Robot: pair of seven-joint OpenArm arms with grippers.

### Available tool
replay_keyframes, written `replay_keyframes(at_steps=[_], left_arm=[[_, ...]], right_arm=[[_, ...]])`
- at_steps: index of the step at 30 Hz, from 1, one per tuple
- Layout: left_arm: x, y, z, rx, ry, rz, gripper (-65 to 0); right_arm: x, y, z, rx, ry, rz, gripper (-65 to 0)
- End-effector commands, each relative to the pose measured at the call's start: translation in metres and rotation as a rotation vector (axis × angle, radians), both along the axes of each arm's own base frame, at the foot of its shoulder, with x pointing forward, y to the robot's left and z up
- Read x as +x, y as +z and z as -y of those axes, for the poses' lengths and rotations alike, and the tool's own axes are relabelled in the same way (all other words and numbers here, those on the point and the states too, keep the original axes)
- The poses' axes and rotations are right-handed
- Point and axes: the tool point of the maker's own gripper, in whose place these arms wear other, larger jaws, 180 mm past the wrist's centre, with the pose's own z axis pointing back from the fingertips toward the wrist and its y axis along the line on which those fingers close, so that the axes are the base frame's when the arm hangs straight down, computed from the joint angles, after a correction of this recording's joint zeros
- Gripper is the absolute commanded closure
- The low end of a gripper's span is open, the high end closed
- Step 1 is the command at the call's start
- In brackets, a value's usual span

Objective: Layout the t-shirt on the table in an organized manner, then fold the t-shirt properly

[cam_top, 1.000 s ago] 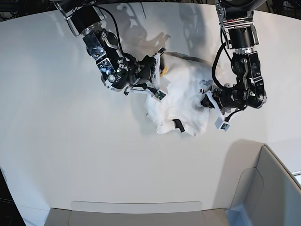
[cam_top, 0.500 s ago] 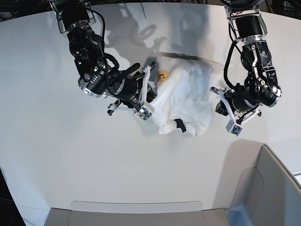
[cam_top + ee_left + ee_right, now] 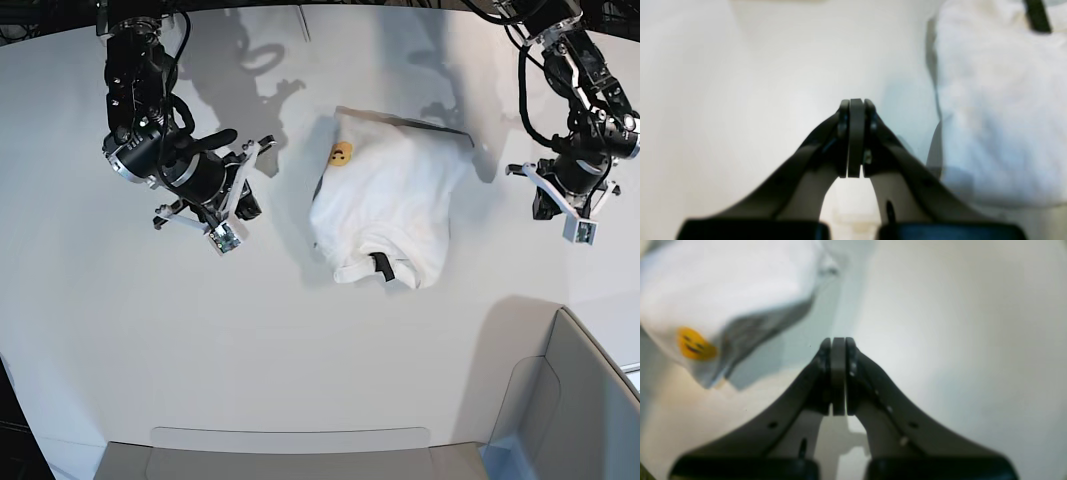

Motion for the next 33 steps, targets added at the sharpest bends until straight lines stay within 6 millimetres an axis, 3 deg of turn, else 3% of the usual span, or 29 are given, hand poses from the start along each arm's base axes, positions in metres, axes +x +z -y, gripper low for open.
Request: replay_keyframes(at_steps=[1, 5, 10, 16, 27, 33], left_arm=[[0.006, 0.017, -0.009, 0.016, 0.013, 0.065, 0.0], [-0.007, 0.011, -0.020, 0.020, 0.047, 0.041, 0.0], [-0.029, -0.005, -0.017, 0.015, 0.036, 0.035, 0.0], [-0.049, -0.012, -0.015, 0.010, 0.026, 0.081, 0.0], [-0.077, -0.013, -0.015, 0.001, 0.021, 0.166, 0.0], [-0.103, -0.019, -0.014, -0.005, 0.019, 0.165, 0.0]], right_arm=[[0.004, 0.011, -0.003, 0.035, 0.002, 0.039, 0.0], [-0.002, 0.006, 0.006, 0.044, -0.035, 0.016, 0.0], [-0.014, -0.006, 0.019, 0.064, -0.084, -0.003, 0.0], [-0.038, -0.016, 0.012, 0.172, -0.111, 0.040, 0.0], [-0.078, -0.007, 0.002, 0.397, -0.188, 0.174, 0.0], [-0.094, -0.015, 0.046, 0.357, -0.330, 0.186, 0.0]])
